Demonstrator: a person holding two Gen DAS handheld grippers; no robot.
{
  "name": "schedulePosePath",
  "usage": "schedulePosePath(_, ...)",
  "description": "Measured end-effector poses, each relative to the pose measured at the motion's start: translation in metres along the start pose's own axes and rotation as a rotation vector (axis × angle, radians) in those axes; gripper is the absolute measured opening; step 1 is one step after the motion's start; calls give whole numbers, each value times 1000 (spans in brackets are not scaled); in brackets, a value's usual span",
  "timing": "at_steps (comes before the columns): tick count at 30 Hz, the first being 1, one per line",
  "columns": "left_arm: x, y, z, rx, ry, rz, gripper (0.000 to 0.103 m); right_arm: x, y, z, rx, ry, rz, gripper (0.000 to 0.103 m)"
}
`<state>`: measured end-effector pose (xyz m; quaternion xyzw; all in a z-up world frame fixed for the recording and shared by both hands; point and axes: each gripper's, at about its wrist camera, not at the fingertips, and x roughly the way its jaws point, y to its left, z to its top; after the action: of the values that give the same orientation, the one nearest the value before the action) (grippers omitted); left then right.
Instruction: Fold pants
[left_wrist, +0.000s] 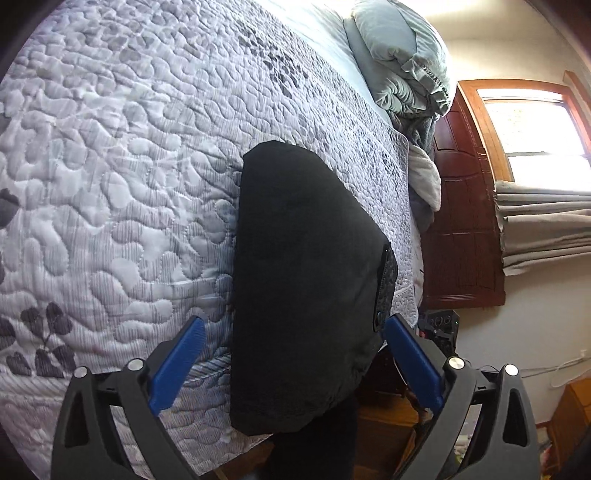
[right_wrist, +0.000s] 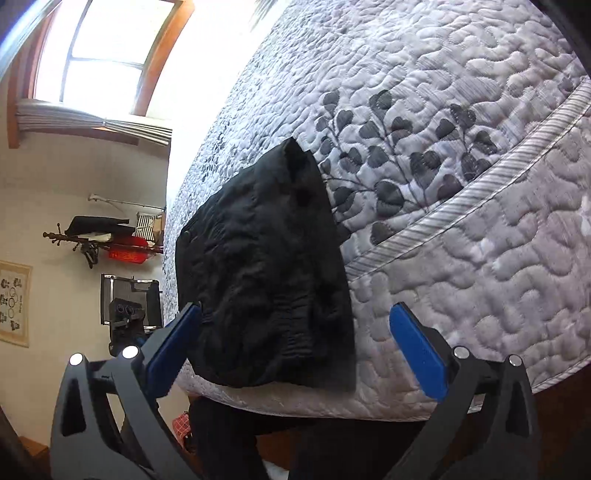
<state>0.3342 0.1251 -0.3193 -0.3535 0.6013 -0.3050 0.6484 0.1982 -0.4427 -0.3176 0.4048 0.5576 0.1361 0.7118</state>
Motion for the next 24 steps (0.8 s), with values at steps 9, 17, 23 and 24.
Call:
schedulePosePath(9, 45, 15, 26, 1, 139, -100, 99, 45, -26, 37, 51, 189, 132, 101)
schedulePosePath(17, 75, 20, 38, -39, 174, -132, 99, 89, -5, 45, 30, 261, 195, 101)
schedulePosePath(23, 96, 10, 39, -3, 231, -134, 99, 112, 15, 49, -25, 306, 201, 101)
schedulePosePath(24, 99, 8, 39, -2, 239, -128, 99, 113, 16, 49, -27, 306, 205, 101)
